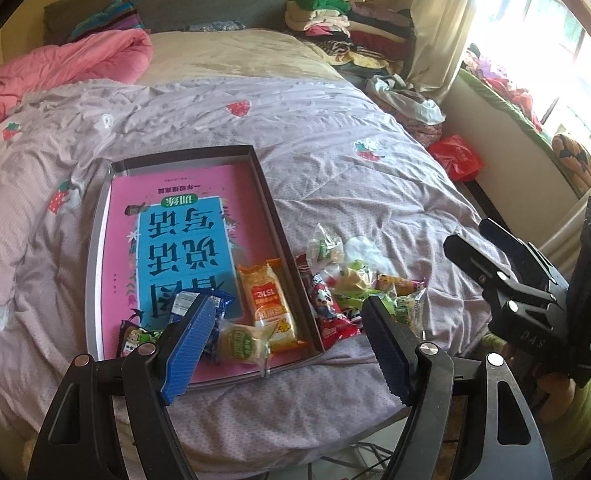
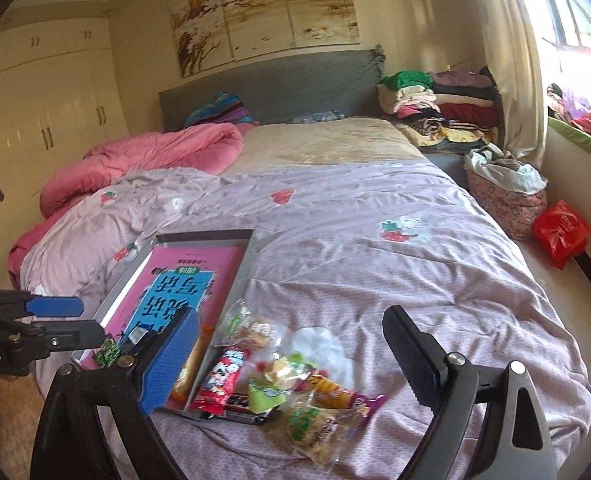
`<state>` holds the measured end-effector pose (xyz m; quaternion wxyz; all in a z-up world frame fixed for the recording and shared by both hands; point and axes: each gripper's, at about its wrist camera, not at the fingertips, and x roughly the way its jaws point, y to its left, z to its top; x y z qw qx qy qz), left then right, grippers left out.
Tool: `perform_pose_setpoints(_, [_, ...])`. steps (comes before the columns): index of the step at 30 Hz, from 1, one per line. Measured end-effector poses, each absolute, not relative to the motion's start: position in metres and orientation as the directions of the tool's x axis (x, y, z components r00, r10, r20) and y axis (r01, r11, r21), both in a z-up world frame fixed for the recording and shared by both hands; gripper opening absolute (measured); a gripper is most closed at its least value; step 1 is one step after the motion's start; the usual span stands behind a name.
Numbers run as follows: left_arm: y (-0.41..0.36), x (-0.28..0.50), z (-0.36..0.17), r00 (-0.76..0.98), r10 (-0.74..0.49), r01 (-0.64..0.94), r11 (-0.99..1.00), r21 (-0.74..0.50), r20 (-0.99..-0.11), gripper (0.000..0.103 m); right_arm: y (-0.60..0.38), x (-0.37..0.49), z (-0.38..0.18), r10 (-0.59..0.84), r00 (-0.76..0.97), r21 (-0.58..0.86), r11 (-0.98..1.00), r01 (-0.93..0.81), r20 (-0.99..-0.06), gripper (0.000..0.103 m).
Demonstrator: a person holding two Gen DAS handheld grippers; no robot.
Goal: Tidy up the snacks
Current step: 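Move both tools away from the tray back over the snack pile, then grasp the clear cracker bag with the right tool while the left tool grasps a small clear packet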
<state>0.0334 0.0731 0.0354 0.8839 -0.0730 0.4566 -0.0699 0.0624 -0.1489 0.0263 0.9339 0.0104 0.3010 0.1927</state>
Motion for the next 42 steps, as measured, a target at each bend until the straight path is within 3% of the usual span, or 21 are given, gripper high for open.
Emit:
perform_pose_setpoints(19, [0.048,0.035,0.033,0.552,-0.216,0.108,0.976,-0.188,-0.805,0.077,-0.190,0.067,0.027,0.287,0.772,0.168,0.958,-0.233,-0.567,0.093])
perform_pose_setpoints(42, [0.026,0.064,0.000,0.495,-0.233,0.141,0.972,-0.187,-0.837,0.077,-0.185,0.070,-0.019,0.245,0.651,0.162,0.969,-0.186,-0.719,0.093])
